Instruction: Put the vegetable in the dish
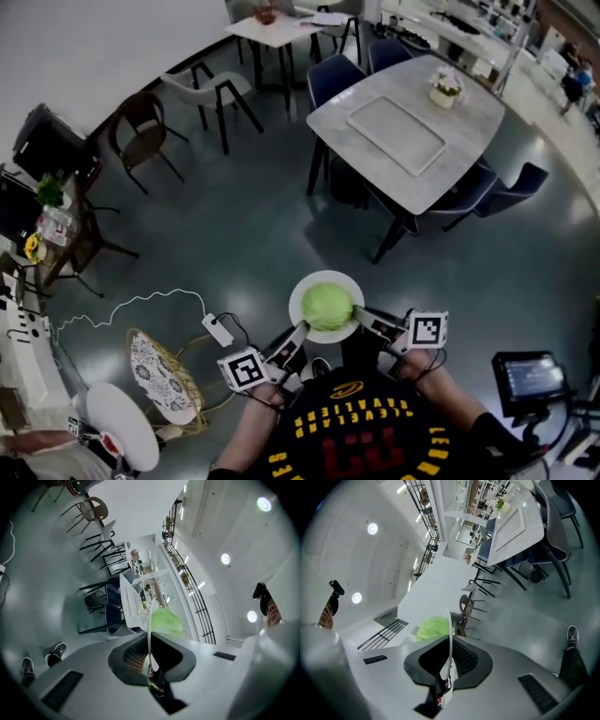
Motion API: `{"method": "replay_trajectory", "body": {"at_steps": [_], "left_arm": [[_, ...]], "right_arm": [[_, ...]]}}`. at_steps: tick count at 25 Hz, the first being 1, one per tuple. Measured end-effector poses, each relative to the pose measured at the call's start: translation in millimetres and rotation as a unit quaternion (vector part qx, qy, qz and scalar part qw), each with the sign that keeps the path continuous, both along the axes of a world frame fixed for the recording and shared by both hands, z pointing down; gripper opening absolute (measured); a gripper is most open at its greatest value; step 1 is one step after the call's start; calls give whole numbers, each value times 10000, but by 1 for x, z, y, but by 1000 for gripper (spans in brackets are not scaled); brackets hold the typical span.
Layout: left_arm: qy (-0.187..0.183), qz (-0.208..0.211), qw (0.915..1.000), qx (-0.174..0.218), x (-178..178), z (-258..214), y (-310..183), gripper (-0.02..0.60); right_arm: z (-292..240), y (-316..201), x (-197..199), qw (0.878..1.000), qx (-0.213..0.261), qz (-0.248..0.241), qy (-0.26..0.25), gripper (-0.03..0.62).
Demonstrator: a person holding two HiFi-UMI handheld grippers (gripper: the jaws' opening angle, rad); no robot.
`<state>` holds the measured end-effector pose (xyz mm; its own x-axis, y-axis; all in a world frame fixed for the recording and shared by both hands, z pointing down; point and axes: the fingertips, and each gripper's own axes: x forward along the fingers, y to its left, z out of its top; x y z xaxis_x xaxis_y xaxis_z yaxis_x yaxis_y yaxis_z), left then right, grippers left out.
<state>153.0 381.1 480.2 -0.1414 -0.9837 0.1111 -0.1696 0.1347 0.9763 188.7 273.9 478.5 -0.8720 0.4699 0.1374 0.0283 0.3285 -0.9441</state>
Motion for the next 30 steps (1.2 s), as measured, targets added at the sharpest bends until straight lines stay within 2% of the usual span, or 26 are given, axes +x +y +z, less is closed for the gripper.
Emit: {"method": "replay_trajectory", "body": {"at_steps": [6,14,24,30], "left_arm": [[-181,-438,9989,-69,-60,-4,-38,14],[-189,-776,9968,-72,-96,-3,-99,14],[-20,-1256,9921,-81,-140,3,-110,14],[198,-1175,9924,-290,-181,21,-119,14]], "right_arm": [[0,-40,-68,9991,-50,-388,-181,20],[-2,-100,-114,9965,-132,-765,-322,20],[10,-113,-164,9927,-232,-1171,-184,20],[24,-127,-204,9938,-230,-1072,-168,20]]}}
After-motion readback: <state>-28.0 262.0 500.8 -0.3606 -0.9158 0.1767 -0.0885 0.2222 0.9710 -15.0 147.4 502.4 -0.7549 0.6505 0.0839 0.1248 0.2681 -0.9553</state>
